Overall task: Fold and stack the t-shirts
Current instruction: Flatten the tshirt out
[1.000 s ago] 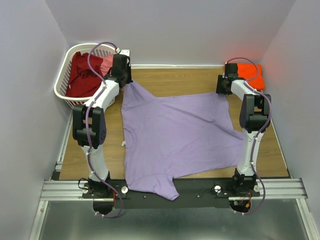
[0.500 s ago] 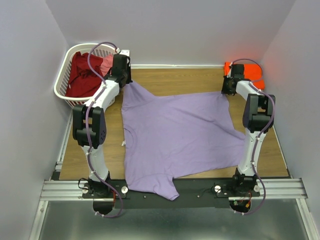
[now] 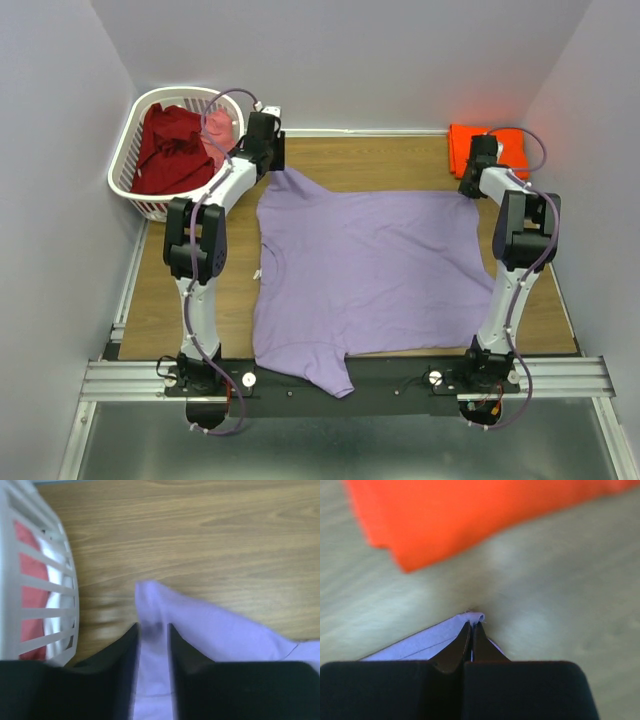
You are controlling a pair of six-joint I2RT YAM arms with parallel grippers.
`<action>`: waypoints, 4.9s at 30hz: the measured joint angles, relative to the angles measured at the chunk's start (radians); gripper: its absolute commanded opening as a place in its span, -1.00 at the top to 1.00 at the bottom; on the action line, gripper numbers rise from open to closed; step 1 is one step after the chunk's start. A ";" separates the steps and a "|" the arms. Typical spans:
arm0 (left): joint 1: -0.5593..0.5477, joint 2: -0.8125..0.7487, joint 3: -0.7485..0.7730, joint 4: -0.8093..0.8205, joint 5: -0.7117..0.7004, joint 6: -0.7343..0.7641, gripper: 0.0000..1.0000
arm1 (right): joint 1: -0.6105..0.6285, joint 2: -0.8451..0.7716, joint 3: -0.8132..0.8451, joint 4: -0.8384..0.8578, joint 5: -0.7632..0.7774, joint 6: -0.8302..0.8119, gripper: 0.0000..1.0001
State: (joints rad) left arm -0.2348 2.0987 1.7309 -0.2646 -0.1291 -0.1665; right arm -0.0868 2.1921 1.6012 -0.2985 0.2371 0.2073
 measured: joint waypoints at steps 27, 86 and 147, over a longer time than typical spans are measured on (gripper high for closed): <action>-0.237 -0.338 -0.697 -0.006 0.033 -0.192 0.22 | -0.031 -0.069 -0.083 -0.077 0.135 0.056 0.99; -0.081 0.261 0.214 -0.260 -0.050 -0.082 0.02 | -0.031 -0.109 -0.148 -0.020 0.000 0.056 0.99; -0.010 -0.867 0.103 -0.013 -0.067 0.070 1.00 | -0.030 -0.972 -0.016 -0.011 -0.096 0.043 0.99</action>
State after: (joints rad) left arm -0.2443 1.2312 1.8336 -0.2779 -0.1959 -0.0967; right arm -0.1169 1.2205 1.5848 -0.3092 0.1413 0.2508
